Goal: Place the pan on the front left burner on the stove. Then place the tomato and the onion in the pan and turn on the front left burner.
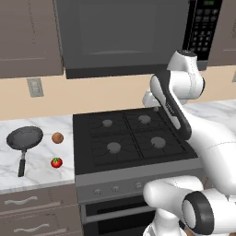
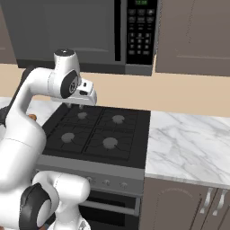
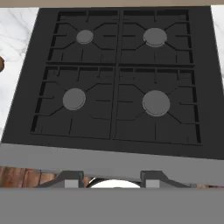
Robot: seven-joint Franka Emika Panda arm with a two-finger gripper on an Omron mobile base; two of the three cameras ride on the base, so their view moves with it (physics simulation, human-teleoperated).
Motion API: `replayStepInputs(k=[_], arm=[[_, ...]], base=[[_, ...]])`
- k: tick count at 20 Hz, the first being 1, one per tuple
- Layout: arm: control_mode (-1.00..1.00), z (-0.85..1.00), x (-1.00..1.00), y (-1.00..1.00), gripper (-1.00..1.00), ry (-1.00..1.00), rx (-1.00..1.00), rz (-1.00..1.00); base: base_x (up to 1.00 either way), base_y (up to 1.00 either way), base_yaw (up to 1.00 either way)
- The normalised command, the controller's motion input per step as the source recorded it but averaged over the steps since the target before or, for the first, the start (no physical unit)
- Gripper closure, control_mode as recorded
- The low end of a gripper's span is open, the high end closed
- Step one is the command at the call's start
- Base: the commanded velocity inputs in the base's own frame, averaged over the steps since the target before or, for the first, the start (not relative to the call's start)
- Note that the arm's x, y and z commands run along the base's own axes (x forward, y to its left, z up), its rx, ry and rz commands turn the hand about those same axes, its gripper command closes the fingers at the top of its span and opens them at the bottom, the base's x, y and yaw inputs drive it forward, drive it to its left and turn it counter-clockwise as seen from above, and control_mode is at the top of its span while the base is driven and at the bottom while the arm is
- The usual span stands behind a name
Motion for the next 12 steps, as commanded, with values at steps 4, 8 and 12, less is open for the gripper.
replayStepInputs(k=[4,8,12], arm=[[-1.0,0.0,0.0,0.0,-1.0,0.03,0.0,0.0],[-1.0,0.0,0.0,0.0,-1.0,0.01,0.0,0.0],[-1.0,-0.03,-0.06,0.0,-1.0,0.0,0.0,0.0]], base=[[0.0,0.0,0.0],[0.0,0.0,0.0],[0.0,0.0,0.0]])
